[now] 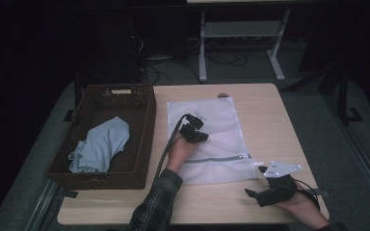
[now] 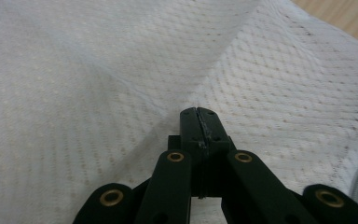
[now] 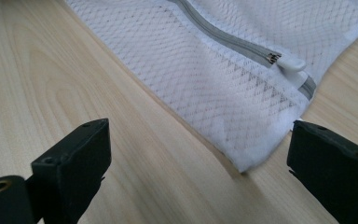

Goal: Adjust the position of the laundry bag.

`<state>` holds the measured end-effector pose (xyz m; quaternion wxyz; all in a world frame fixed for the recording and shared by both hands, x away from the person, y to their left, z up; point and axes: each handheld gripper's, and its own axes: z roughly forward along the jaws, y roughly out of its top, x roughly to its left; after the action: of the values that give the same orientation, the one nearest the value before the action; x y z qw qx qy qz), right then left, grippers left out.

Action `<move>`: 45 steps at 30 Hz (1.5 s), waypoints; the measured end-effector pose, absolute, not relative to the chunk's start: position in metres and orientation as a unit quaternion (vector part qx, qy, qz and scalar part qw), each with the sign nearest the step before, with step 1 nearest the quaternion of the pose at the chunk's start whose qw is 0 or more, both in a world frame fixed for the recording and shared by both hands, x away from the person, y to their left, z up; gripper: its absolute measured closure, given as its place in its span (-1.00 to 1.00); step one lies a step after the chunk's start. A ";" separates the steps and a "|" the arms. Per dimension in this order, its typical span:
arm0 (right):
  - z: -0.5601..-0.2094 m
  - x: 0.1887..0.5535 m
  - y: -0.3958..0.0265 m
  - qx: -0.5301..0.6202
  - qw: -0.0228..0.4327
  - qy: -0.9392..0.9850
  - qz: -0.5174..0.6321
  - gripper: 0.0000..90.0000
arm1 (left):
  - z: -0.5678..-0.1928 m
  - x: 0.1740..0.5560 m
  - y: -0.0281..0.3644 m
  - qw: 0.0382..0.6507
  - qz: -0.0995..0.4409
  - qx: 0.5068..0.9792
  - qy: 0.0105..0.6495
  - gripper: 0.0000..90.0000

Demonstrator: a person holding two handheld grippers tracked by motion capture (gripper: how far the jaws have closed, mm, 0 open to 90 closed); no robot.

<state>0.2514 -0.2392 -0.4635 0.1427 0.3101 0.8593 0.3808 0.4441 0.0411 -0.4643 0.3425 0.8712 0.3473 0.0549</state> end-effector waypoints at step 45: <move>-0.459 0.251 -0.242 0.305 0.146 0.856 0.390 -0.74 | -0.449 0.380 -0.026 0.371 0.000 0.902 0.223 1.00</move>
<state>0.2511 -0.2425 -0.4588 0.1461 0.3051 0.8563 0.3903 0.3805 -0.0260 -0.4495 0.3709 0.9015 0.2228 -0.0002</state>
